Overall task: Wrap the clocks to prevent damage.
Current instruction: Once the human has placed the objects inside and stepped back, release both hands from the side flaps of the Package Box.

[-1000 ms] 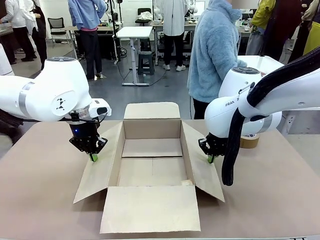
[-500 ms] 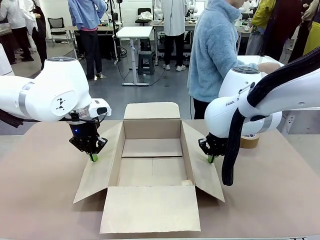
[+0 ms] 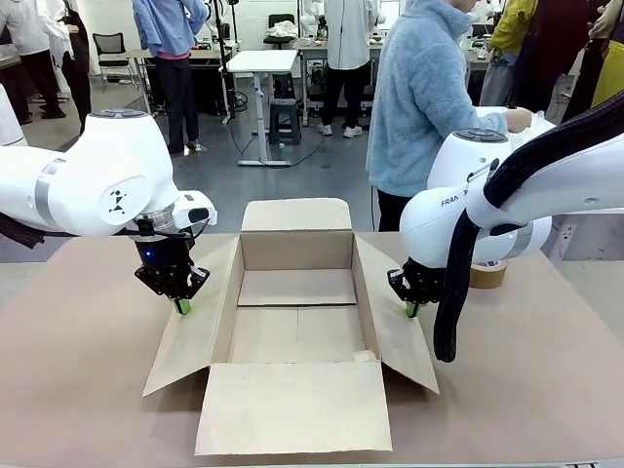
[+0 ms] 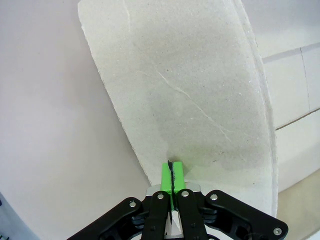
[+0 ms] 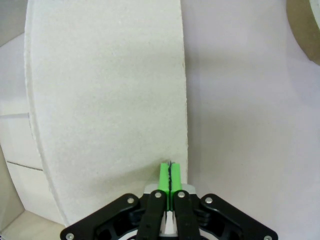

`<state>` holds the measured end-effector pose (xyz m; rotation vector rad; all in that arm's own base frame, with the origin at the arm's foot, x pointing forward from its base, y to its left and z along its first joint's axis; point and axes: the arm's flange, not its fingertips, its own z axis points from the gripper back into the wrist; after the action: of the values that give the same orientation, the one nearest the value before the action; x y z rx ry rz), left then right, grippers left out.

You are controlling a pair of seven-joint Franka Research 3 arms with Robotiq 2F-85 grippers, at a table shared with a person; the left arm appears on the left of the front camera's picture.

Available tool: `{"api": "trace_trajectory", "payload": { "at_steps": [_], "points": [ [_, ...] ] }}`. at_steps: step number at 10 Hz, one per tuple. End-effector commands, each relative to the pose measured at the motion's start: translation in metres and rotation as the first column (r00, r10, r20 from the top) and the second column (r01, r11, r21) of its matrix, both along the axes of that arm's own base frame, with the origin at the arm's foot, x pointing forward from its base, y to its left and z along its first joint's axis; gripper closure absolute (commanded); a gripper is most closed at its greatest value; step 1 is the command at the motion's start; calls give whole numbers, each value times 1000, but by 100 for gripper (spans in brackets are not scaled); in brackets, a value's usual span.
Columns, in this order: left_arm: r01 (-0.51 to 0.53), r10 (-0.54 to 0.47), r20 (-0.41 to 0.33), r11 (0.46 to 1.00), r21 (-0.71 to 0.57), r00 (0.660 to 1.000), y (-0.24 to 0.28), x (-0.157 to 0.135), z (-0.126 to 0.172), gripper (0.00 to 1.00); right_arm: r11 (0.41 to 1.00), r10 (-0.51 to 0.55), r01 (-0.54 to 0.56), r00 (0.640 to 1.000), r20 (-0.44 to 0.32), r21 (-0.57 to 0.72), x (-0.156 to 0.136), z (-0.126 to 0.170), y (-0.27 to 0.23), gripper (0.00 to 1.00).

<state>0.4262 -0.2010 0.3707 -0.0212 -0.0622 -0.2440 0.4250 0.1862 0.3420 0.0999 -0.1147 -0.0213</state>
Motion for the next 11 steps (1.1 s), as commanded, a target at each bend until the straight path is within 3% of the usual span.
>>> {"api": "trace_trajectory", "payload": {
  "at_steps": [1, 11],
  "points": [
    [6, -6, 4, 1000, 8, 1000, 0, 0, 0, 99, 1000, -7, 7, 1000, -3, -5, -1, -2, 2, 99],
    [6, -6, 4, 1000, 8, 1000, 0, 0, 0, 99, 1000, -7, 7, 1000, -3, -5, -1, -2, 2, 99]
  ]
}}
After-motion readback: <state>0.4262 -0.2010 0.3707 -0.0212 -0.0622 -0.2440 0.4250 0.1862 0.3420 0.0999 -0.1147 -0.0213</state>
